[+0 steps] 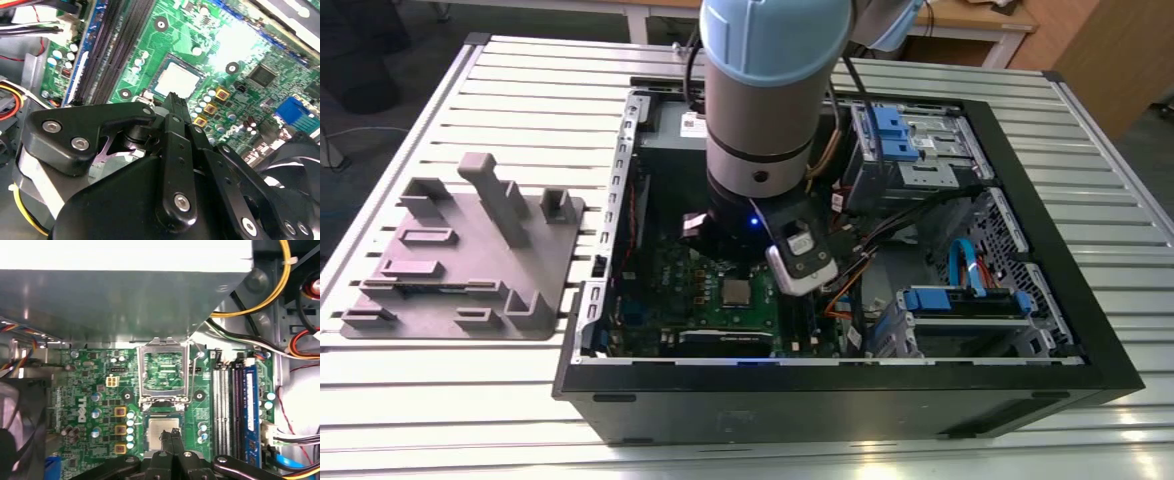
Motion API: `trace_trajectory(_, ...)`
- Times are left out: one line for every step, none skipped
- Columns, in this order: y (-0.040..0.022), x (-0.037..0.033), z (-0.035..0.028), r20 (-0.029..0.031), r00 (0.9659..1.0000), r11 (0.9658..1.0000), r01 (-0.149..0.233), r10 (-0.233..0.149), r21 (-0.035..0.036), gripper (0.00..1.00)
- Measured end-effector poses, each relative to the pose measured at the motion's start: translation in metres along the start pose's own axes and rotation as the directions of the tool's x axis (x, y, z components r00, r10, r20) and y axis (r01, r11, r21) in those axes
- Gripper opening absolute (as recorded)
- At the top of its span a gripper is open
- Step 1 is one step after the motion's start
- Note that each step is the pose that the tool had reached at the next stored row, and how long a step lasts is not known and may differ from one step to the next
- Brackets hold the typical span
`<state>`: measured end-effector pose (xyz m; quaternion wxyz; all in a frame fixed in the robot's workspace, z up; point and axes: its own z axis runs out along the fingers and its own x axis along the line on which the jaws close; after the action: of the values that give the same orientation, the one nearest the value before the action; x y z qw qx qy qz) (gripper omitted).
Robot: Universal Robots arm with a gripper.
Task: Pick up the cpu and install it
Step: 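Close the cpu cover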
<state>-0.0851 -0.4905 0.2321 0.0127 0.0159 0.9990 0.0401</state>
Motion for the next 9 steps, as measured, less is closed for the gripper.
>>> trace_trajectory(0.0004,-0.0020,0.0001,0.0000,1.0000,1.0000,0.000,0.000,0.0001,0.11)
trace_trajectory(0.0009,-0.0042,0.0003,0.0000,1.0000,1.0000,0.000,0.000,0.0001,0.11)
trace_trajectory(0.0016,-0.0067,0.0006,0.0000,1.0000,1.0000,0.000,0.000,0.0001,0.11)
trace_trajectory(0.0022,-0.0089,0.0008,-0.0001,1.0000,1.0000,0.000,0.000,0.0002,0.11)
trace_trajectory(0.0029,-0.0108,0.0011,0.0000,1.0000,1.0000,0.000,0.000,0.0001,0.11)
trace_trajectory(0.0038,-0.0126,0.0013,0.0000,1.0000,1.0000,0.000,0.000,0.0000,0.11)
trace_trajectory(0.0047,-0.0142,0.0015,0.0000,1.0000,1.0000,0.000,0.000,0.0000,0.11)
trace_trajectory(0.0055,-0.0157,0.0017,0.0000,1.0000,1.0000,0.000,0.000,0.0000,0.11)
trace_trajectory(0.0063,-0.0171,0.0019,0.0000,1.0000,1.0000,0.000,0.000,0.0001,0.11)
